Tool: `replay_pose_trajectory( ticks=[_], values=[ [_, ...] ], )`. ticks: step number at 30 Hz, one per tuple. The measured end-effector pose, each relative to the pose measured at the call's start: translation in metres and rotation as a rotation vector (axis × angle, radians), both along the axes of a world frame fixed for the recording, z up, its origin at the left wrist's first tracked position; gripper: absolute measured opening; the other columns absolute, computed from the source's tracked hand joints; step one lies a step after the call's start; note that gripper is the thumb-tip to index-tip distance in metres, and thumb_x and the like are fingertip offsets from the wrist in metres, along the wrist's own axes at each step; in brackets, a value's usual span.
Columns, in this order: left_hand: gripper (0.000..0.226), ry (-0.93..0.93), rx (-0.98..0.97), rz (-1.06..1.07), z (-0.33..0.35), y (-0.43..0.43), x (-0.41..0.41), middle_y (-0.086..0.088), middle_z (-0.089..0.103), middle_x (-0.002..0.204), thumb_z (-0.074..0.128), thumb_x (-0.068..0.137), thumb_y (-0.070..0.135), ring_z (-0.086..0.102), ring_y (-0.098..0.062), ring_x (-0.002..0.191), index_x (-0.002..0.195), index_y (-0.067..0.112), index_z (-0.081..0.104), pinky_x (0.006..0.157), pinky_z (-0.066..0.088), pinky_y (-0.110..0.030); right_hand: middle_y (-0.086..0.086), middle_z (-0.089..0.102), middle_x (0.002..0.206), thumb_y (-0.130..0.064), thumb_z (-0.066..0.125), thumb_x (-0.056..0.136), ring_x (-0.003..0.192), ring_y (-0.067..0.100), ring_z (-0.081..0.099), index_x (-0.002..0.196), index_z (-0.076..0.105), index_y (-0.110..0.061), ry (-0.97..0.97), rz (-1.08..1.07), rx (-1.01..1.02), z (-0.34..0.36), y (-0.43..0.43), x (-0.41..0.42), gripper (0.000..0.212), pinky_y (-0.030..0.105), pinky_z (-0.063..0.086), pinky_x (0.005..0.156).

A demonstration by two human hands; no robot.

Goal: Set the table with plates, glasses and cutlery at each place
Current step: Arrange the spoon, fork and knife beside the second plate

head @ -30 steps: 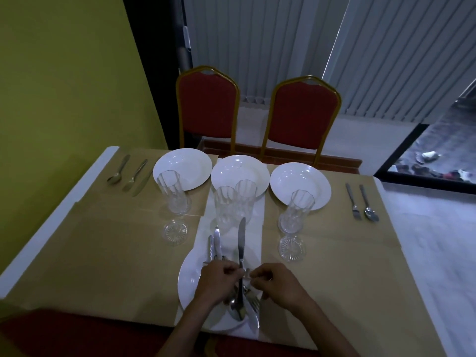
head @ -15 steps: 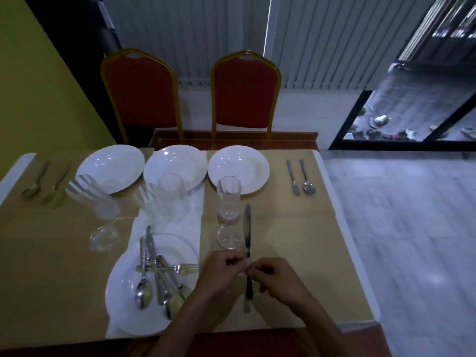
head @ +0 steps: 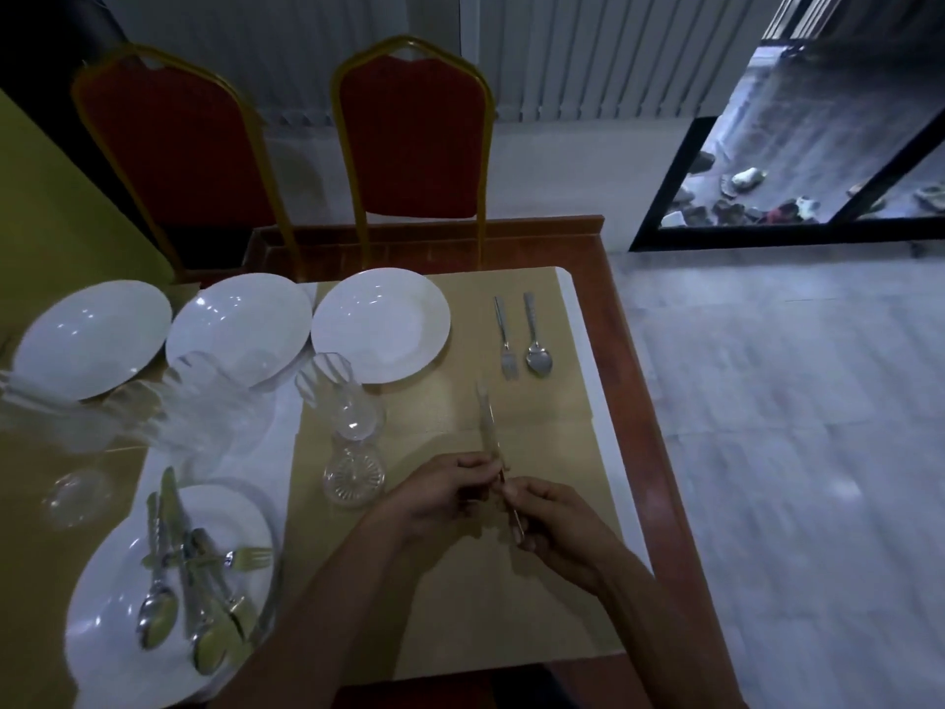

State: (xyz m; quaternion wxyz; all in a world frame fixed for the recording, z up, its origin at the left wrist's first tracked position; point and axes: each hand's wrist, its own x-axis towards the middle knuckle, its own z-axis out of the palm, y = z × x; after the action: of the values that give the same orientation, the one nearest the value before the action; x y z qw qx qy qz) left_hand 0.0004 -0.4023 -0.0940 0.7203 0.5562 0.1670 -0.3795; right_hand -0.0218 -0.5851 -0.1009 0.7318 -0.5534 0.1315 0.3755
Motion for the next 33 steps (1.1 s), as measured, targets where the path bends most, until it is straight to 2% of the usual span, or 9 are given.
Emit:
replay_pose_trajectory(
  ticks=[3, 5, 7, 10, 13, 18, 23, 29, 33],
  values=[
    [0.012, -0.055, 0.029, 0.023, -0.008, -0.006, 0.021, -0.005, 0.069, 0.086, 0.072, 0.084, 0.032, 0.061, -0.020, 0.084, 0.086, 0.019, 0.074, 0.073, 0.044, -0.031, 0.014, 0.051, 0.075, -0.017, 0.070, 0.090, 0.059, 0.016, 0.048, 0.105, 0.064, 0.014, 0.001, 0.007, -0.038, -0.005, -0.006, 0.030, 0.034, 0.025, 0.038, 0.052],
    [0.007, -0.181, 0.292, 0.085, -0.021, -0.009, 0.032, -0.002, 0.073, 0.095, 0.071, 0.086, 0.030, 0.066, -0.020, 0.093, 0.086, 0.024, 0.075, 0.082, 0.049, -0.031, 0.012, 0.053, 0.065, -0.010, 0.068, 0.090, 0.054, 0.016, 0.049, 0.091, 0.069, 0.007, -0.042, 0.016, -0.119, -0.002, -0.005, 0.054, 0.017, 0.023, 0.040, 0.048],
    [0.011, -0.430, 0.753, 0.192, -0.042, -0.007, 0.038, 0.004, 0.071, 0.105, 0.067, 0.088, 0.024, 0.065, -0.019, 0.101, 0.096, 0.029, 0.073, 0.088, 0.053, -0.030, 0.010, 0.057, 0.060, -0.010, 0.070, 0.089, 0.051, 0.016, 0.052, 0.080, 0.070, -0.001, -0.122, 0.039, -0.241, 0.003, -0.001, 0.082, 0.013, 0.025, 0.044, 0.050],
    [0.041, -0.724, 1.293, 0.075, -0.083, 0.001, 0.025, -0.007, 0.051, 0.139, 0.055, 0.090, 0.022, 0.044, -0.027, 0.131, 0.131, 0.021, 0.057, 0.106, 0.040, -0.045, 0.007, 0.059, 0.055, -0.016, 0.074, 0.088, 0.049, 0.016, 0.054, 0.078, 0.069, 0.005, -0.248, 0.087, -0.438, 0.003, 0.012, 0.129, 0.024, 0.028, 0.049, 0.054],
    [0.052, -0.663, 1.478, -0.069, -0.107, -0.001, 0.008, -0.012, 0.021, 0.161, 0.036, 0.099, 0.033, 0.013, -0.031, 0.150, 0.150, 0.019, 0.033, 0.118, 0.021, -0.053, 0.010, 0.063, 0.059, -0.017, 0.074, 0.087, 0.051, 0.017, 0.060, 0.078, 0.068, 0.011, -0.366, 0.168, -0.601, -0.005, 0.033, 0.177, 0.030, 0.036, 0.057, 0.062],
    [0.053, -0.654, 1.580, -0.110, -0.114, -0.004, 0.005, -0.007, 0.012, 0.164, 0.028, 0.103, 0.038, 0.007, -0.026, 0.152, 0.153, 0.022, 0.025, 0.119, 0.015, -0.052, 0.021, 0.073, 0.075, -0.018, 0.073, 0.079, 0.073, 0.032, 0.073, 0.080, 0.071, 0.011, -0.463, 0.331, -0.864, -0.027, 0.071, 0.237, 0.029, 0.042, 0.061, 0.071],
    [0.053, -0.624, 1.599, -0.082, -0.114, -0.008, 0.006, -0.006, 0.014, 0.163, 0.035, 0.101, 0.036, 0.008, -0.025, 0.152, 0.152, 0.023, 0.029, 0.118, 0.017, -0.052, 0.007, 0.058, 0.064, -0.006, 0.070, 0.070, 0.064, 0.024, 0.059, 0.065, 0.055, -0.006, -0.524, 0.450, -1.057, -0.040, 0.091, 0.256, 0.015, 0.022, 0.037, 0.045],
    [0.053, -0.641, 1.559, -0.004, -0.113, -0.008, 0.006, -0.003, 0.018, 0.163, 0.039, 0.099, 0.035, 0.009, -0.022, 0.152, 0.151, 0.025, 0.032, 0.119, 0.018, -0.050, 0.012, 0.071, 0.076, -0.013, 0.065, 0.076, 0.073, 0.026, 0.070, 0.084, 0.066, -0.001, -0.563, 0.472, -1.054, -0.055, 0.094, 0.263, 0.015, 0.033, 0.061, 0.074],
    [0.053, -0.619, 1.553, 0.023, -0.113, -0.010, 0.009, -0.001, 0.020, 0.162, 0.040, 0.098, 0.036, 0.011, -0.020, 0.151, 0.150, 0.026, 0.036, 0.118, 0.019, -0.050, 0.004, 0.056, 0.067, -0.015, 0.066, 0.079, 0.070, 0.024, 0.061, 0.066, 0.048, -0.011, -0.593, 0.533, -1.113, -0.053, 0.093, 0.265, 0.022, 0.027, 0.048, 0.062]
  ],
)
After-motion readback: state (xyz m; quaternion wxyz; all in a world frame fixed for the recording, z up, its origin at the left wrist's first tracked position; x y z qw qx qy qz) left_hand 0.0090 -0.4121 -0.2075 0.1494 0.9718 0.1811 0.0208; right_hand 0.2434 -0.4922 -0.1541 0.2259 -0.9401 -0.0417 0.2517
